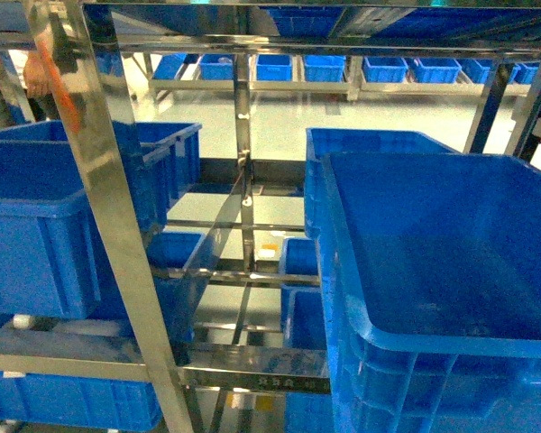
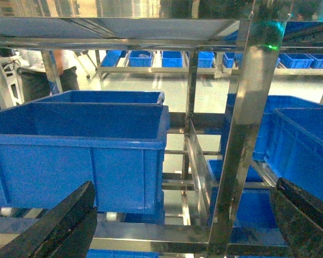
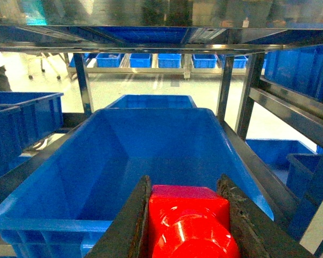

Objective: Pick red block from blue box to shelf

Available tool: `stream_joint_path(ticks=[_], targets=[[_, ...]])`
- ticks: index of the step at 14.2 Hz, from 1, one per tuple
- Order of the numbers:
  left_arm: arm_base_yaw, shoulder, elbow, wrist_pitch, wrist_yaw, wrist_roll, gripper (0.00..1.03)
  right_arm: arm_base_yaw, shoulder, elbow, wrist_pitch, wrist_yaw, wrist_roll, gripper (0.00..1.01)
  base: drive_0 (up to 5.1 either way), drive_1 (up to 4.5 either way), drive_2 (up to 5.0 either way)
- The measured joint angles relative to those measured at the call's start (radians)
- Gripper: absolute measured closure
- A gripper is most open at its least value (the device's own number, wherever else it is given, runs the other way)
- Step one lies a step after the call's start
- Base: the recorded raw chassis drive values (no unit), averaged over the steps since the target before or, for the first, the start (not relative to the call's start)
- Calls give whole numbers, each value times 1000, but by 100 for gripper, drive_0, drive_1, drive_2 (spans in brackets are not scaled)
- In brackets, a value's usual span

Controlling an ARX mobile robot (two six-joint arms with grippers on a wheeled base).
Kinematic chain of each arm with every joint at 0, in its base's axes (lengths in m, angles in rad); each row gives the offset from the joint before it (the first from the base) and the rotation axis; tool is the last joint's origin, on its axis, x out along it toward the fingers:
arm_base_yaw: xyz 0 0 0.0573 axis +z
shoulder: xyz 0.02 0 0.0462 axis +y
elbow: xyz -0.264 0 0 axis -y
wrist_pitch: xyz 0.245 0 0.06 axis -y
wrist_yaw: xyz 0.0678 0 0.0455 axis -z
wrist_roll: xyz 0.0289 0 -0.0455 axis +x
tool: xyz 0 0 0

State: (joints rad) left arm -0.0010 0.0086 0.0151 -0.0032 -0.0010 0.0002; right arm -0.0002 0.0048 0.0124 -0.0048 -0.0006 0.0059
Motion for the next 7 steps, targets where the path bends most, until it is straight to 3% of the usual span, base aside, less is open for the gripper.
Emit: stream_joint_path(ticks=[3, 6, 7], targets=[[0, 0, 0, 0, 0, 0, 5, 0, 0, 0, 0, 0, 0, 73, 0, 0, 0], [0, 0, 0, 0, 1, 0, 5, 80, 185, 74, -150, 162, -90, 73, 0, 0, 0], [0, 0, 0, 0, 0, 0, 5, 63, 278, 90, -100, 148, -97, 73, 0, 0, 0]])
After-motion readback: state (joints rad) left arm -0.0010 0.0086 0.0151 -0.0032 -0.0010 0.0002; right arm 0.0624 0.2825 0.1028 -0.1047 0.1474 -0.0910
